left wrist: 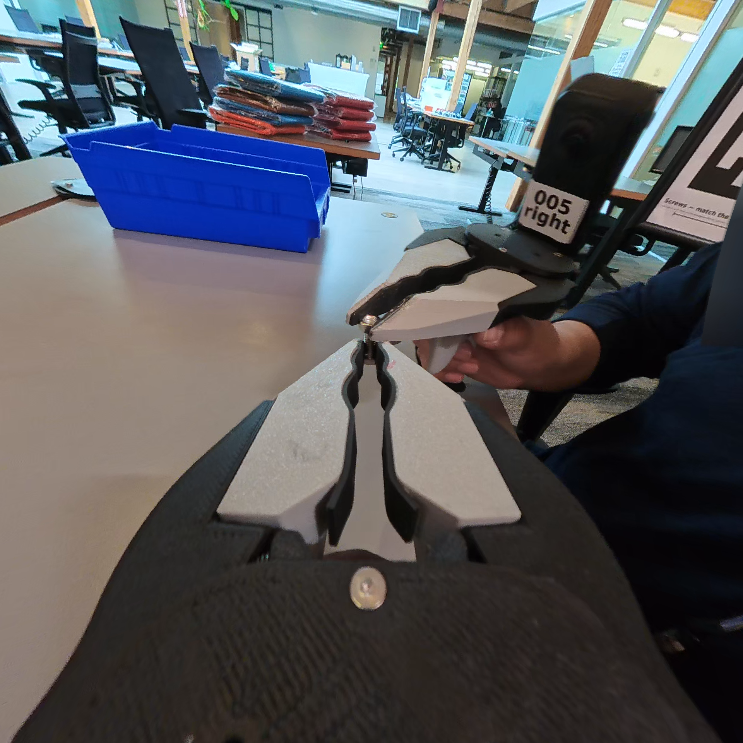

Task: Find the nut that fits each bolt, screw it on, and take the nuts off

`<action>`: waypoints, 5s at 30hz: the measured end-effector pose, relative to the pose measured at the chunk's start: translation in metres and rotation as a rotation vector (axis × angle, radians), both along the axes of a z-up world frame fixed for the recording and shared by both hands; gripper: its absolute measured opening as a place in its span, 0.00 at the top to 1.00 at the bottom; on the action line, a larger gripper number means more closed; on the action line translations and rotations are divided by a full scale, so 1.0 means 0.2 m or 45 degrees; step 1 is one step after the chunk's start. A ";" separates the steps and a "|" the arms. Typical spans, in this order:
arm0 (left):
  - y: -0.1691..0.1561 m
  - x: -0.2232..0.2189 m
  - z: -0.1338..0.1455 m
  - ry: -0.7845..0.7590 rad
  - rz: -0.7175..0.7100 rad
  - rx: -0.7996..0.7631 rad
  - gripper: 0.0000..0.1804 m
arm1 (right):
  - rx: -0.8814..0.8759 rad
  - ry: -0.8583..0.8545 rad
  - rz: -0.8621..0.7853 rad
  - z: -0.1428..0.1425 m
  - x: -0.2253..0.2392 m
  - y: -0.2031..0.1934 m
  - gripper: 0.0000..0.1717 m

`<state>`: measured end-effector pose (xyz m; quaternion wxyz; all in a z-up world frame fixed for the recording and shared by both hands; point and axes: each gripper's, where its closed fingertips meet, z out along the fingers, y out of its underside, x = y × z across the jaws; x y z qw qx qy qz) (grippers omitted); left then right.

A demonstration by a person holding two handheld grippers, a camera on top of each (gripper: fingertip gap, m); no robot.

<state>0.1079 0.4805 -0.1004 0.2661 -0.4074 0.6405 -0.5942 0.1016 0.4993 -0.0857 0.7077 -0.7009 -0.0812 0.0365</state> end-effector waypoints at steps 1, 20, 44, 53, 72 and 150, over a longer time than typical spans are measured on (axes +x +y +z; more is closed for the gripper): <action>0.00 0.00 0.00 0.003 0.003 0.001 0.98 | 0.003 -0.011 -0.024 0.00 0.00 0.00 0.96; 0.02 -0.01 0.03 -0.024 -0.001 -0.027 0.98 | 0.173 0.001 0.011 0.12 0.00 -0.05 0.83; 0.05 -0.04 0.08 -0.094 -0.052 -0.056 0.98 | 0.038 0.218 0.682 0.12 -0.07 -0.07 0.70; 0.08 -0.03 0.07 -0.092 -0.011 -0.047 0.98 | -0.037 0.239 0.731 0.07 -0.16 -0.02 0.64; 0.17 -0.02 0.09 -0.085 0.074 -0.078 0.98 | -0.027 0.276 0.569 0.12 -0.03 0.01 0.63; 0.22 0.03 0.00 0.015 0.182 -0.036 0.94 | -0.221 0.422 0.559 -0.01 0.02 0.21 0.97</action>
